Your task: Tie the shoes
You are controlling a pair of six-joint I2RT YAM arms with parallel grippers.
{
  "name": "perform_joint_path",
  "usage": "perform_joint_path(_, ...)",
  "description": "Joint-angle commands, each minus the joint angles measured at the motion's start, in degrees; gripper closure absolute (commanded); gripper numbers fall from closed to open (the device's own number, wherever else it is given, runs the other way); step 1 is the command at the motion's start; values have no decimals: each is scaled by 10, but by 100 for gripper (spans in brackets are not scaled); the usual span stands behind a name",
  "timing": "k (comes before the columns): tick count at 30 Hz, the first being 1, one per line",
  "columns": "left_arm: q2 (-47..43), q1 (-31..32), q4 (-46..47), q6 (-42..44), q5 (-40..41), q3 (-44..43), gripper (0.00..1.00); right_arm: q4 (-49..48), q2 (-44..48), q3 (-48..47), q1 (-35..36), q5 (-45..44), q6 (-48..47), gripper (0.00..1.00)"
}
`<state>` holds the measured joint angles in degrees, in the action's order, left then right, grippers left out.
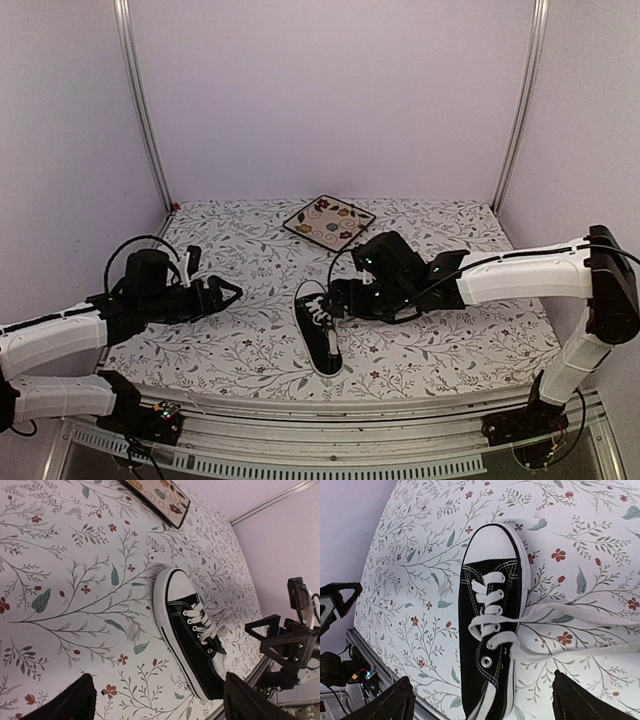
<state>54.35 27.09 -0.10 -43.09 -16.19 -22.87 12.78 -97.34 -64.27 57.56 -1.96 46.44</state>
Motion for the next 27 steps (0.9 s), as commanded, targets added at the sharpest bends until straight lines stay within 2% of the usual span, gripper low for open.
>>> perform_joint_path(1,24,65,-12,43,81,-60,13,33,90,63,-14,-30,-27,2)
perform_joint_path(6,115,146,5,94,121,-152,17,36,164,132,-86,-23,-24,1)
perform_joint_path(9,202,190,6,128,129,-229,27,54,204,156,-135,-33,-31,1)
perform_joint_path(14,361,257,-31,198,133,-381,36,75,277,212,-197,-27,-20,1)
perform_joint_path(22,574,299,-141,255,120,-607,41,88,355,268,-248,-36,-3,0)
perform_joint_path(23,616,303,-149,261,115,-626,41,87,360,270,-254,-32,-1,0)
perform_joint_path(27,683,320,-179,282,101,-691,43,83,366,273,-259,-33,-1,0)
